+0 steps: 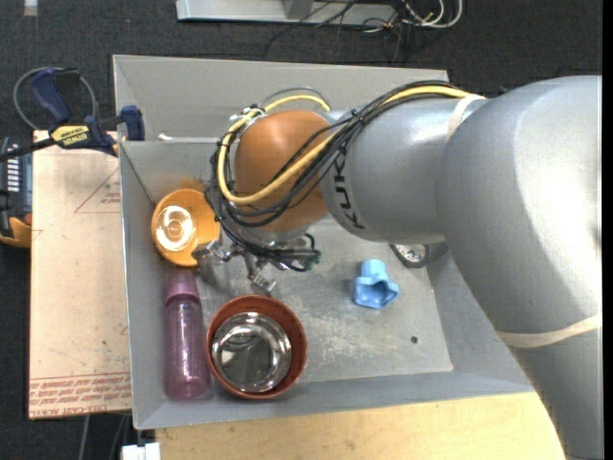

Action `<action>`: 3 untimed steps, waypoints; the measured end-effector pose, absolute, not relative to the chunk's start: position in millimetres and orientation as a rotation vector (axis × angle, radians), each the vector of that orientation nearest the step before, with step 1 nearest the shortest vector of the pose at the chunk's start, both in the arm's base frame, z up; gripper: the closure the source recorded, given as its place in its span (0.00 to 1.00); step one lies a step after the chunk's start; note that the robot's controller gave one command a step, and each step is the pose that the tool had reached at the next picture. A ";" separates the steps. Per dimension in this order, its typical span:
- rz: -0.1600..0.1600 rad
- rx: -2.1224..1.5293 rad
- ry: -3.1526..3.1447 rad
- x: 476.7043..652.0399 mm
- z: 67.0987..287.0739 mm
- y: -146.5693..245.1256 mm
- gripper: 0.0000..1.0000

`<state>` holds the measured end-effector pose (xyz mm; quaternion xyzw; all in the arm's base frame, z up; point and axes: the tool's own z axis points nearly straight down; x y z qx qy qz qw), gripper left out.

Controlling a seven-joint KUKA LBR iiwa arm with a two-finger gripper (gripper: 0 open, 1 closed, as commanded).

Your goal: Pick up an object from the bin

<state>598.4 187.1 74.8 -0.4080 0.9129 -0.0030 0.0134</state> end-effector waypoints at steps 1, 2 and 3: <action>0.000 -1.283 2.849 600.2 86.3 188.0 0.00; -0.001 -1.285 2.845 610.7 139.6 168.1 0.00; 0.000 -1.478 2.737 623.1 69.3 205.3 0.00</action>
Offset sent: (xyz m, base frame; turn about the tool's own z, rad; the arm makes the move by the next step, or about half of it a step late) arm 0.0148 -0.0371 0.1057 -0.3360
